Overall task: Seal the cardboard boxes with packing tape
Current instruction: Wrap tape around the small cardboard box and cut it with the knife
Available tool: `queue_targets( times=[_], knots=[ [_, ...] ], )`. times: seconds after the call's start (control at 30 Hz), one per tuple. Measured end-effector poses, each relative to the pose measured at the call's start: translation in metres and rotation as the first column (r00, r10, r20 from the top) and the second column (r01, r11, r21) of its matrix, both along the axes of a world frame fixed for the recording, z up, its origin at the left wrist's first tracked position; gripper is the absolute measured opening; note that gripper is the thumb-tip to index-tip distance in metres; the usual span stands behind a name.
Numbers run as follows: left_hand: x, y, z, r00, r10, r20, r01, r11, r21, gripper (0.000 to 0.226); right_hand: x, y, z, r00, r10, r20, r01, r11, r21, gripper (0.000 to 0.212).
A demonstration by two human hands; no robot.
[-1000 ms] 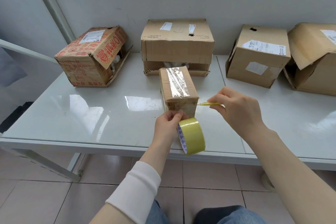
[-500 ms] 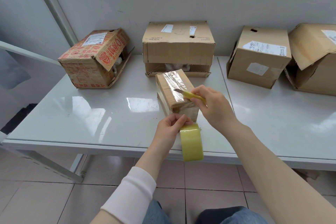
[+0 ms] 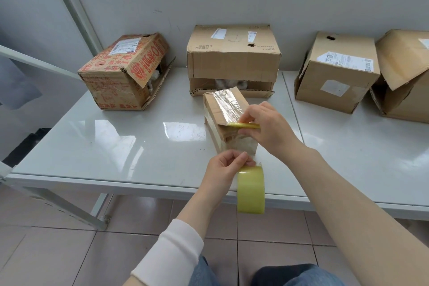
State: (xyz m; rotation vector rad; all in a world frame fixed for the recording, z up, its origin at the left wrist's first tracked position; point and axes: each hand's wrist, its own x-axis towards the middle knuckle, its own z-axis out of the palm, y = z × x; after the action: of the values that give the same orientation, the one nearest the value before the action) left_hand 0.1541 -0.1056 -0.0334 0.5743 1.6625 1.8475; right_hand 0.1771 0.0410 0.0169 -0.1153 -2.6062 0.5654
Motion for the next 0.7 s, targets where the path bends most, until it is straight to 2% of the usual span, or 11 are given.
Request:
queue_targets(
  times=[0.07,0.17,0.27,0.33,0.4,0.47,0.6,0.7],
  knots=[
    [0.005,-0.001,0.001,0.999,-0.024,-0.045,0.023,1.000,-0.009,0.016,-0.002,-0.003,0.003,1.000,-0.004,0.030,0.005,1.000,-0.029,0.018],
    [0.009,-0.007,0.003,0.995,0.034,-0.098,-0.032,0.999,0.018,0.016,0.004,-0.002,0.018,0.996,-0.034,0.078,0.054,0.963,-0.265,0.008],
    [0.010,-0.011,0.014,0.989,0.089,-0.116,-0.073,0.988,0.134,0.016,0.027,0.001,0.032,0.996,-0.084,0.015,0.079,0.836,-0.544,0.005],
    [0.009,-0.008,0.024,0.987,0.071,-0.141,-0.044,0.981,0.189,0.016,0.046,-0.003,0.035,0.994,-0.076,0.073,0.105,0.729,-0.676,0.014],
    [0.010,-0.001,0.033,0.983,0.023,-0.183,0.010,0.983,0.181,0.017,0.063,-0.008,0.035,0.991,-0.025,0.132,0.119,0.619,-0.776,0.031],
    [0.012,0.007,0.038,0.972,-0.032,-0.235,0.064,0.989,0.129,0.019,0.074,-0.012,0.036,0.990,-0.011,0.138,0.118,0.589,-0.799,0.038],
    [0.021,0.026,0.042,0.937,-0.115,-0.328,0.127,0.992,0.014,0.017,0.088,-0.008,0.035,0.987,-0.120,0.109,0.162,0.709,-0.686,0.009],
    [0.026,0.038,0.043,0.924,-0.141,-0.356,0.145,0.989,-0.016,0.014,0.095,0.002,0.031,0.980,-0.186,0.065,0.180,0.712,-0.679,0.004]
  ],
)
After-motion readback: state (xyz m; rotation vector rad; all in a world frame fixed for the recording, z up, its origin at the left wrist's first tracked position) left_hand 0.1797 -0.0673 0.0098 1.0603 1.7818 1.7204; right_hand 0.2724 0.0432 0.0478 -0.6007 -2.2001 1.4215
